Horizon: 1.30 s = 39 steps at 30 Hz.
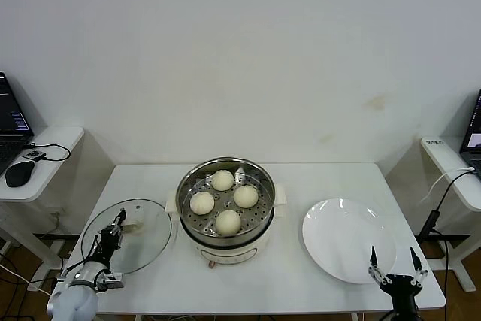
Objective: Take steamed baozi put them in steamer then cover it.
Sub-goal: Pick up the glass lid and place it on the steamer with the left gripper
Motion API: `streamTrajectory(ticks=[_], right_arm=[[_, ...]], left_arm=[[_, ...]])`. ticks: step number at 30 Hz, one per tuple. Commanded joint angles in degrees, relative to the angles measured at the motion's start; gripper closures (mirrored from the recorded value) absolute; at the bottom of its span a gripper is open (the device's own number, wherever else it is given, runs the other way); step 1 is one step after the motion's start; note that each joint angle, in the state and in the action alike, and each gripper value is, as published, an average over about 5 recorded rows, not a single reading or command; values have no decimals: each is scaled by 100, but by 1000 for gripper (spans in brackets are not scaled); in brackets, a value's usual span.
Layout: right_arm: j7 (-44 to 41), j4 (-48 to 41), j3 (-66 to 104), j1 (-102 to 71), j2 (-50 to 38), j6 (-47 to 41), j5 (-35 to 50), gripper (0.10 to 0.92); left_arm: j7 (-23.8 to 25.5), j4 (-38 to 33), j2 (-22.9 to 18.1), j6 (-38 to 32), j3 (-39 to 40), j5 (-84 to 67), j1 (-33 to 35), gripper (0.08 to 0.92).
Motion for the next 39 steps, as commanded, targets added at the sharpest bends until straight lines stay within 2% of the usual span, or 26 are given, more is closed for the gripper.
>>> streamTrajectory(ticks=[1, 9, 12, 17, 25, 30, 34, 39], right_arm=[[-6, 4, -55, 3, -6, 14, -42, 203], [-43, 103, -119, 11, -54, -84, -39, 203], [-61, 136, -159, -19, -50, -92, -84, 203], [-98, 120, -250, -124, -64, -92, -265, 203], [18, -113, -524, -19, 8, -60, -626, 203], [315, -354, -750, 132, 177, -6, -1024, 203], [433, -446, -885, 162, 211, 54, -1171, 203], [431, -440, -855, 187, 216, 69, -1206, 203]], left_arm=[[20, -1340, 199, 321, -315, -352, 581, 853], [953, -2730, 895, 845, -893, -1145, 1053, 853], [1298, -3130, 1146, 1222, -879, -1588, 1140, 853], [1675, -3732, 1584, 2202, -375, -2221, 1015, 853], [1688, -4178, 2114, 3334, 965, -2507, 186, 853], [1823, -4234, 2037, 3943, 2151, -2052, -609, 853], [2367, -4208, 1549, 4267, 2776, -1341, -1313, 853], [3062, -4066, 870, 4318, 3227, -338, -1707, 853]])
